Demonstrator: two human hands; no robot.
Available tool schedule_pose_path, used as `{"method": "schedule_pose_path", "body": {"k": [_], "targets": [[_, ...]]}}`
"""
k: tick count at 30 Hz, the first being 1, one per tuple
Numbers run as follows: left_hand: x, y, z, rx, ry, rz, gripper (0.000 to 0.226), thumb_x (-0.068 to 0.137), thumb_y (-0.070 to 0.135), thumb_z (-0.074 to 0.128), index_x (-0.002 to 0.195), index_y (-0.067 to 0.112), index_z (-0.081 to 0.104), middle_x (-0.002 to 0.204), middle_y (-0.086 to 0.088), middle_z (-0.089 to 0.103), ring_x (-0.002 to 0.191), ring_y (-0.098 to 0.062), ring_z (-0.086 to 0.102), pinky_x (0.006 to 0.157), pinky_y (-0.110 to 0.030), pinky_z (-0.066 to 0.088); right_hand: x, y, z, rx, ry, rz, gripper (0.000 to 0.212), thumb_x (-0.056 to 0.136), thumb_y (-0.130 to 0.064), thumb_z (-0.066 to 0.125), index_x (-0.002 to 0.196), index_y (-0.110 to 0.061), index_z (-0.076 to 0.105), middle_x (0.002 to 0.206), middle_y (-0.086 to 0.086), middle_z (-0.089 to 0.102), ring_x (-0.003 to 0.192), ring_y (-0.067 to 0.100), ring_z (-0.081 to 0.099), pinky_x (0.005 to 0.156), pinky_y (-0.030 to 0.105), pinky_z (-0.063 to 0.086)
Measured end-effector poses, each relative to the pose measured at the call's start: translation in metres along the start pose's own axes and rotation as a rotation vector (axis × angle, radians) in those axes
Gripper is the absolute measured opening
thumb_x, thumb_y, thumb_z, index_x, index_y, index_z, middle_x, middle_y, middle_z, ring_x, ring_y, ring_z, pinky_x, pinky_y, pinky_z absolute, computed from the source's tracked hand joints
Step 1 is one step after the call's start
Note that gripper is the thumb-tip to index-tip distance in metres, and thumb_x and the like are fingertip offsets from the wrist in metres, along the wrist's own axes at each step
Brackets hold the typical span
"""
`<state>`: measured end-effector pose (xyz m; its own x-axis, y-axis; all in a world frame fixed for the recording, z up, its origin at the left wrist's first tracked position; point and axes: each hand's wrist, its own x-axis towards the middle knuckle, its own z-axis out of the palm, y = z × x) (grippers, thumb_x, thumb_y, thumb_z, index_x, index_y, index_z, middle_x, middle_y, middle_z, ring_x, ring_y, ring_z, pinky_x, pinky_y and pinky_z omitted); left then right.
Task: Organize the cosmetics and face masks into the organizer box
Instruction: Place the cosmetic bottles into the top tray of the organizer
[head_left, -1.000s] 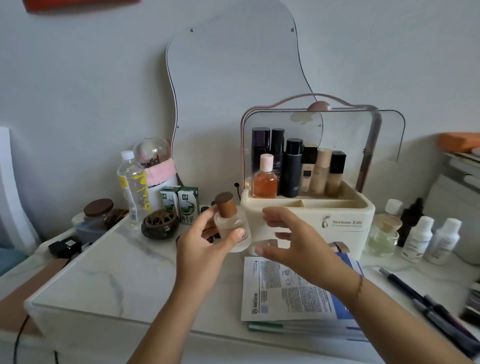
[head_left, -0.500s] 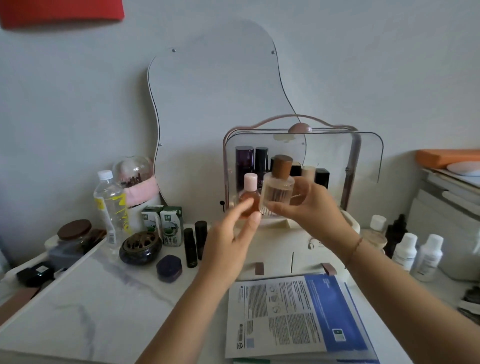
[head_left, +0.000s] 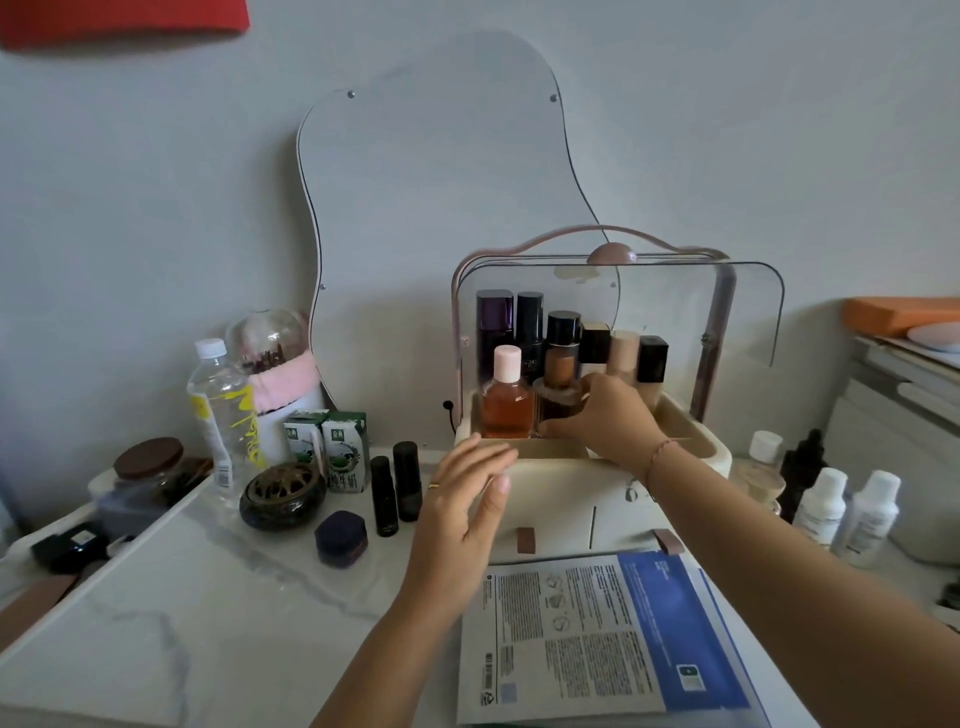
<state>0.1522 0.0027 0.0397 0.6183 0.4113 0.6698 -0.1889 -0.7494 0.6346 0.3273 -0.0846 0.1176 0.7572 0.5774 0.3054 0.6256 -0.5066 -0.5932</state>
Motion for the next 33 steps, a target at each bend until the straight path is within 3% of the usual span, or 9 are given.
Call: {"method": "schedule_pose_path", "body": {"k": [4, 9, 12, 15, 18, 21, 25, 29, 33], "targets": [[-0.001, 0.001, 0.001, -0.008, 0.012, 0.011, 0.036, 0.096, 0.033, 0.041, 0.123, 0.022, 0.061, 0.129, 0.012, 0.056, 0.135, -0.001, 0.035, 0.109, -0.009, 0.021, 0.002, 0.001, -0.001, -0.029, -0.070, 0.012, 0.046, 0.071, -0.038, 0.076, 0.104, -0.011, 0.061, 0.096, 0.005, 0.067, 0.086, 0.019, 0.062, 0.076, 0.031, 0.055], [-0.001, 0.000, 0.000, 0.011, 0.011, 0.017, 0.038, 0.098, 0.041, 0.040, 0.124, 0.021, 0.060, 0.129, 0.010, 0.056, 0.134, -0.001, 0.035, 0.109, -0.009, 0.021, -0.015, -0.005, -0.009, -0.091, -0.073, -0.019, 0.036, 0.080, -0.038, 0.068, 0.103, -0.012, 0.061, 0.089, 0.002, 0.065, 0.072, 0.011, 0.056, 0.060, 0.020, 0.045], [-0.001, -0.001, 0.001, 0.041, 0.011, 0.035, 0.043, 0.095, 0.044, 0.035, 0.124, 0.022, 0.058, 0.130, 0.010, 0.055, 0.133, 0.001, 0.036, 0.108, -0.007, 0.019, -0.047, 0.008, -0.021, 0.096, 0.174, -0.095, 0.038, 0.083, -0.033, 0.065, 0.118, -0.019, 0.057, 0.102, -0.008, 0.063, 0.085, 0.007, 0.058, 0.073, 0.020, 0.048], [-0.001, -0.002, 0.004, 0.055, 0.030, 0.061, 0.043, 0.096, 0.042, 0.034, 0.123, 0.020, 0.059, 0.128, 0.009, 0.056, 0.130, 0.002, 0.038, 0.109, -0.009, 0.021, -0.087, 0.038, -0.044, 0.260, 0.536, -0.171, 0.020, 0.084, -0.027, 0.062, 0.104, -0.026, 0.062, 0.093, -0.017, 0.062, 0.087, -0.002, 0.060, 0.076, 0.015, 0.049], [0.000, -0.001, 0.008, 0.062, 0.069, 0.098, 0.039, 0.096, 0.037, 0.036, 0.119, 0.017, 0.060, 0.122, 0.009, 0.055, 0.125, 0.013, 0.035, 0.106, -0.005, 0.021, -0.109, 0.083, -0.062, 0.304, 0.730, -0.013, 0.014, 0.086, -0.015, 0.061, 0.100, -0.019, 0.062, 0.094, -0.002, 0.065, 0.088, 0.012, 0.062, 0.082, 0.028, 0.053], [0.000, -0.001, 0.012, 0.064, 0.104, 0.107, 0.034, 0.096, 0.036, 0.037, 0.116, 0.020, 0.059, 0.119, 0.015, 0.053, 0.125, 0.017, 0.031, 0.105, -0.005, 0.020, -0.118, 0.123, -0.067, 0.302, 0.692, 0.183, 0.023, 0.086, -0.015, 0.063, 0.109, -0.017, 0.060, 0.103, 0.001, 0.064, 0.097, 0.019, 0.061, 0.089, 0.036, 0.052], [-0.001, -0.001, 0.015, 0.054, 0.133, 0.105, 0.038, 0.095, 0.038, 0.037, 0.115, 0.016, 0.061, 0.119, 0.011, 0.055, 0.126, 0.014, 0.031, 0.107, -0.007, 0.021, -0.120, 0.146, -0.051, 0.268, 0.512, 0.215, 0.042, 0.085, -0.018, 0.065, 0.125, -0.014, 0.051, 0.119, 0.000, 0.059, 0.110, 0.016, 0.055, 0.097, 0.033, 0.045], [-0.002, 0.000, 0.016, 0.055, 0.137, 0.106, 0.035, 0.094, 0.040, 0.036, 0.115, 0.022, 0.058, 0.119, 0.020, 0.051, 0.128, 0.013, 0.031, 0.108, -0.007, 0.020, -0.106, 0.153, -0.034, 0.289, 0.441, 0.229, 0.048, 0.082, -0.016, 0.067, 0.125, -0.015, 0.047, 0.111, -0.005, 0.057, 0.104, 0.014, 0.054, 0.095, 0.035, 0.046], [-0.001, -0.001, 0.016, 0.060, 0.137, 0.108, 0.034, 0.094, 0.039, 0.037, 0.115, 0.022, 0.058, 0.121, 0.024, 0.049, 0.128, 0.012, 0.031, 0.108, -0.007, 0.020, -0.084, 0.157, -0.022, 0.347, 0.351, 0.408, 0.050, 0.078, -0.016, 0.071, 0.121, -0.008, 0.045, 0.117, 0.009, 0.058, 0.106, 0.025, 0.055, 0.083, 0.035, 0.047]]}}
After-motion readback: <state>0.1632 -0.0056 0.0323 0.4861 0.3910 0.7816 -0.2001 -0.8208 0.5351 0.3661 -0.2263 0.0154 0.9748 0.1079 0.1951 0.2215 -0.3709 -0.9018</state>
